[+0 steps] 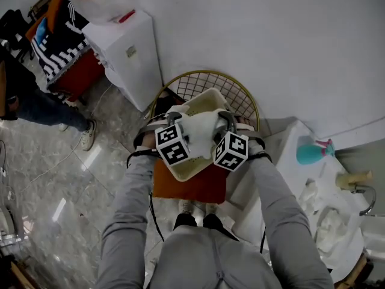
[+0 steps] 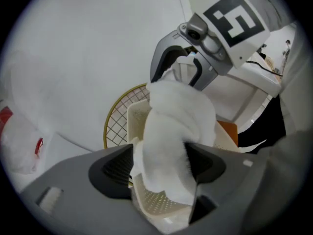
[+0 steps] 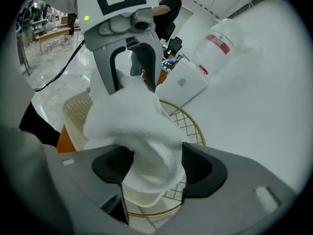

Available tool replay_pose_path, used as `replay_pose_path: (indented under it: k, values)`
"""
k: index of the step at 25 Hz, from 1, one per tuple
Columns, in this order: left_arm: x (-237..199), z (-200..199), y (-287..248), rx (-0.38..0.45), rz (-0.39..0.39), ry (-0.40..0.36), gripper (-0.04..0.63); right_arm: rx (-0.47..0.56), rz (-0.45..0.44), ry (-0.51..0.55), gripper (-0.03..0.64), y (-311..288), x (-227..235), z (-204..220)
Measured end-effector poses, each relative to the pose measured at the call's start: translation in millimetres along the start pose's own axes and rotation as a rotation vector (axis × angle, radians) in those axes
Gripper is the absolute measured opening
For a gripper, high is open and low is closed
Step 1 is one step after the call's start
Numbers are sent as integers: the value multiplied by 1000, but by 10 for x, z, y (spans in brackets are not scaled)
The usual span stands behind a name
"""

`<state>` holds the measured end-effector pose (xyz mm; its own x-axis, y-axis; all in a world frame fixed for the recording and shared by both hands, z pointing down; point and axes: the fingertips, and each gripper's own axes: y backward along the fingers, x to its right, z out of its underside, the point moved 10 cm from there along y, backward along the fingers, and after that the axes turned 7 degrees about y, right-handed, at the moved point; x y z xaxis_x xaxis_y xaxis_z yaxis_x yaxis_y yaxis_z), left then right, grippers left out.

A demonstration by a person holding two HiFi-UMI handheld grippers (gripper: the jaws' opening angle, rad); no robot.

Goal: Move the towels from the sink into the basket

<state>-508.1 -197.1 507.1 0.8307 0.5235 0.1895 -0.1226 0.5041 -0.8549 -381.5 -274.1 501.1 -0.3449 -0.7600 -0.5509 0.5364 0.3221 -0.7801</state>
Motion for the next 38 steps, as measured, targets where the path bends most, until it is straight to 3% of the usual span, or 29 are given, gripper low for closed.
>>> replay_pose_path:
  k: [6, 11, 22, 30, 38]
  values:
    - [-102, 109, 80, 8, -20, 56, 385, 26, 39, -85, 287, 85, 144, 124]
    - [-176, 134, 206, -2, -53, 52, 385, 43, 66, -94, 285, 195, 202, 99]
    - [43, -112, 436, 44, -66, -80, 385, 63, 170, -175, 285, 695, 33, 27]
    - [343, -480, 853, 268, -127, -89, 385, 108, 398, -433, 285, 1522, -207, 276]
    - [708, -744, 1272, 510, -205, 10, 385, 207, 710, -753, 285, 2547, -510, 722]
